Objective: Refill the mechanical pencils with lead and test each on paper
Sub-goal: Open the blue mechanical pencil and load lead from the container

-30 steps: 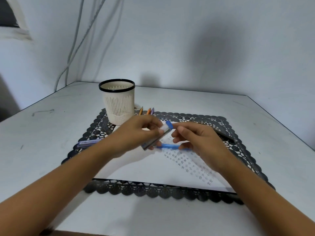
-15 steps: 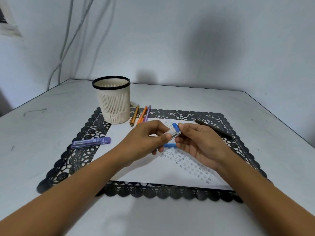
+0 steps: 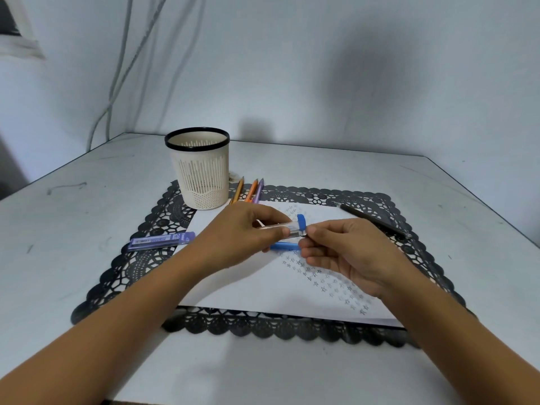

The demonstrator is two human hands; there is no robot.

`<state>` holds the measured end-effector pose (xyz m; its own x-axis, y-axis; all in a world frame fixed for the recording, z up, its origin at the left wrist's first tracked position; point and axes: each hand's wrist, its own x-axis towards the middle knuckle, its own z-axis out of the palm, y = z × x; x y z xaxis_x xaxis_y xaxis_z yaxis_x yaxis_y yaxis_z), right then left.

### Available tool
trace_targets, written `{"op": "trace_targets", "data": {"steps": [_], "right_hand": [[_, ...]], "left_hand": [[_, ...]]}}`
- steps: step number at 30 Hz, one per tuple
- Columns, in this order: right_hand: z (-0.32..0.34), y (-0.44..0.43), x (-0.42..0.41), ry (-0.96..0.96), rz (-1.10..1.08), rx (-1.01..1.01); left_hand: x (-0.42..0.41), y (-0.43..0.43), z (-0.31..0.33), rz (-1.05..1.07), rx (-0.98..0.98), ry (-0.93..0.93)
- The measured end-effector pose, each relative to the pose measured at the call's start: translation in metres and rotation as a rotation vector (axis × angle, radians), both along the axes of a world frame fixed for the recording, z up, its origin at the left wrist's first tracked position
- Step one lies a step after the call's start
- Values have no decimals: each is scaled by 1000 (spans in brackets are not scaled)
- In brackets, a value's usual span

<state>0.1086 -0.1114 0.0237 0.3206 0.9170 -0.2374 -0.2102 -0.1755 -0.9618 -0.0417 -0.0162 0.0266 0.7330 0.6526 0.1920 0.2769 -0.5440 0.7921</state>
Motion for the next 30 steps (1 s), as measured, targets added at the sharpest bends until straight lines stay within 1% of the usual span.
{"op": "trace_targets", "data": {"steps": [2, 8, 12, 17, 22, 26, 30], "right_hand": [[-2, 0, -2, 17, 8, -36], [-4, 1, -7, 104, 23, -95], [-9, 1, -11, 154, 68, -142], [-10, 1, -13, 146, 108, -167], [-8, 0, -14, 141, 127, -175], [-7, -1, -14, 139, 125, -171], [-6, -1, -13, 89, 91, -148]], "left_hand": [[-2, 2, 1, 3, 15, 28], [-5, 5, 5, 33, -24, 16], [-7, 6, 10, 4, 83, 111], [-7, 7, 14, -30, 172, 193], [-7, 10, 16, -57, 214, 233], [-8, 11, 15, -72, 212, 223], [-7, 11, 10, -36, 145, 149]]}}
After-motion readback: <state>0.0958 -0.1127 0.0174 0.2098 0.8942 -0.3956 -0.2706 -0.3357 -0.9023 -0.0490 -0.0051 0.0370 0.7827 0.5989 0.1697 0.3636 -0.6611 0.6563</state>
